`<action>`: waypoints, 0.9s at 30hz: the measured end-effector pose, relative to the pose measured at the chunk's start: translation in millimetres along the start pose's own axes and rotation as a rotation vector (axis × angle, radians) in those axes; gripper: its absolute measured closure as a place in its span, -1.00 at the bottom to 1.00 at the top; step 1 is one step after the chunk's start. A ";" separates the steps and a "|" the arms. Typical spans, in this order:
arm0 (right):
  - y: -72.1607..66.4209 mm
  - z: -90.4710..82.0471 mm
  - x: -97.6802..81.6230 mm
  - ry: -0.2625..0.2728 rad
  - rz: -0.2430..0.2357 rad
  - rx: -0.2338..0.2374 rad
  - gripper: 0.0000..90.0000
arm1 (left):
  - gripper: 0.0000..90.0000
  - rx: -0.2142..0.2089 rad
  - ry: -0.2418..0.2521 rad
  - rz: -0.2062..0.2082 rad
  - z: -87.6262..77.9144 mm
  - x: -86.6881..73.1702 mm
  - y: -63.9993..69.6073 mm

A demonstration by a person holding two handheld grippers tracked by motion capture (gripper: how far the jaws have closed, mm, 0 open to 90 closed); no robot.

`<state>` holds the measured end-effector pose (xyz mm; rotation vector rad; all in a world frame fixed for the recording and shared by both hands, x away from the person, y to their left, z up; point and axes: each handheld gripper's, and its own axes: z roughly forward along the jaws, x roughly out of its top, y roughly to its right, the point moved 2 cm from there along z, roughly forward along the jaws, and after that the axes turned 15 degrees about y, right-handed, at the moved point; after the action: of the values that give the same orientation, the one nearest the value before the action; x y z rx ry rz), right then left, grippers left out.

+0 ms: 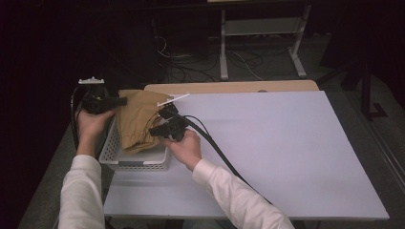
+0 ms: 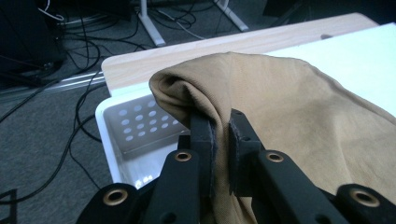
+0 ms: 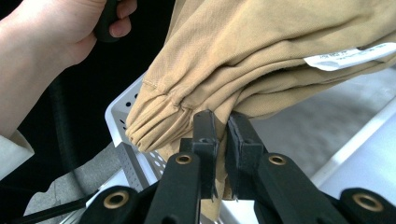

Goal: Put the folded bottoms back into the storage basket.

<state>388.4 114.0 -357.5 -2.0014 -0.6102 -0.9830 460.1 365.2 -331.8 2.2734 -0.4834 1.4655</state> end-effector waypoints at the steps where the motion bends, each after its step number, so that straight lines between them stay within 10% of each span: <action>1: 0.3 1.1 -0.7 -0.002 0.003 0.001 0.80 | 0.85 -0.001 0.007 -0.004 0.0 -1.2 -0.6; 19: 12.5 21.3 -17.9 -0.063 0.058 0.011 0.77 | 0.81 0.006 -0.074 -0.064 15.5 -31.9 -15.1; 27: 19.3 19.7 -14.7 -0.079 0.076 0.048 0.25 | 0.03 0.041 -0.021 -0.052 8.0 -30.4 -9.1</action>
<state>401.7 118.5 -385.4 -2.0136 -0.5900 -0.8394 458.9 371.4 -364.0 2.3170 -0.4005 1.4406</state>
